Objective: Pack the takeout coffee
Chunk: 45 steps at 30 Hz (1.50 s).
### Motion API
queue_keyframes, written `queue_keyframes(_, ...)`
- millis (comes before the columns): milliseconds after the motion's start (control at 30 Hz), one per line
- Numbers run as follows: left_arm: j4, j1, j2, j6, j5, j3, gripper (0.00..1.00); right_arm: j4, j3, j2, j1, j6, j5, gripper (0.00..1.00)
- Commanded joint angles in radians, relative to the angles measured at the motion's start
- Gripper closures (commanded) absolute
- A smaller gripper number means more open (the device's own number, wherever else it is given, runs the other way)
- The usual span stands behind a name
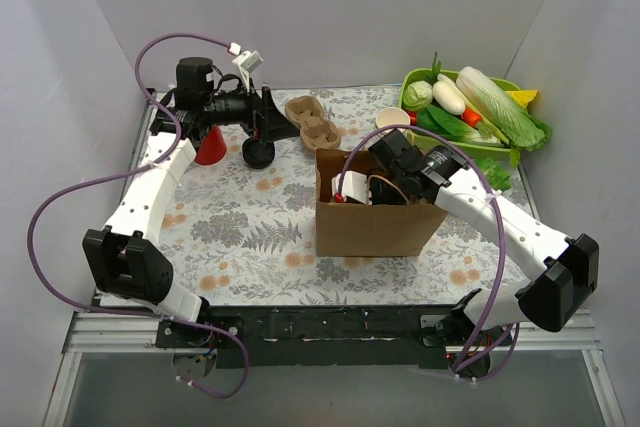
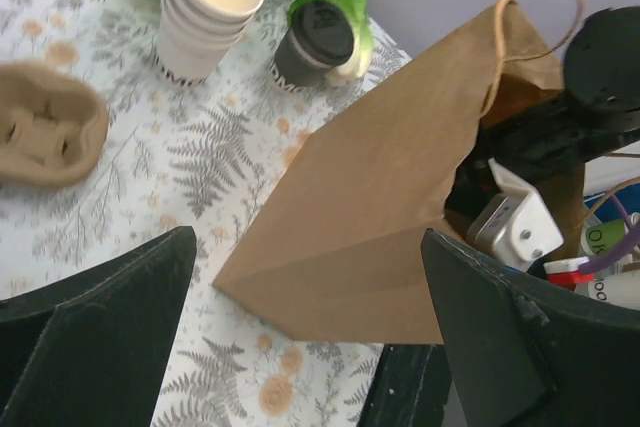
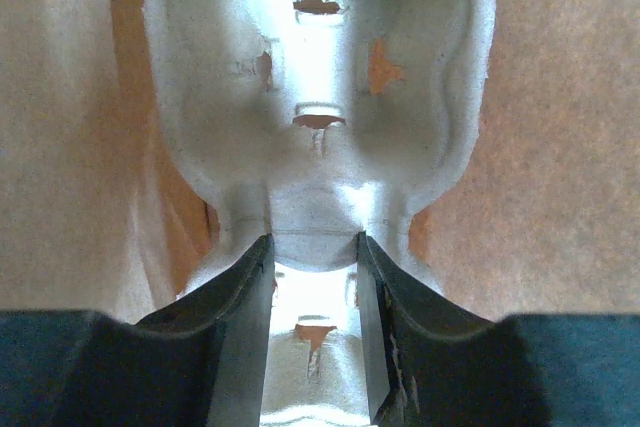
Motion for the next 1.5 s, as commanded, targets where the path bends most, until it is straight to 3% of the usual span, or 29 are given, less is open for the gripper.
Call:
queue_keyframes(0, 0.029, -0.007, 0.051, 0.033, -0.039, 0.085, 0.03, -0.021, -0.002, -0.014, 0.010, -0.062, -0.008, 0.99)
queue_keyframes(333, 0.000, -0.007, 0.017, 0.071, -0.084, 0.039, 0.03, 0.025, -0.117, 0.021, 0.021, -0.054, 0.073, 0.99)
queue_keyframes(900, -0.029, -0.007, -0.004, 0.083, -0.109, -0.003, 0.02, 0.100, -0.196, 0.119, 0.021, -0.028, 0.067, 0.99)
queue_keyframes(1267, -0.023, -0.007, -0.006, 0.079, -0.110, -0.012, 0.02, 0.143, -0.270, 0.091, 0.021, -0.026, 0.077, 0.99)
queue_keyframes(1400, -0.023, -0.007, -0.013, 0.077, -0.112, -0.016, 0.02, 0.154, -0.282, 0.093, 0.021, -0.013, 0.091, 0.85)
queue_keyframes(1467, -0.028, -0.007, -0.019, 0.079, -0.113, -0.016, 0.02, 0.148, -0.273, 0.091, 0.021, -0.005, 0.099, 0.73)
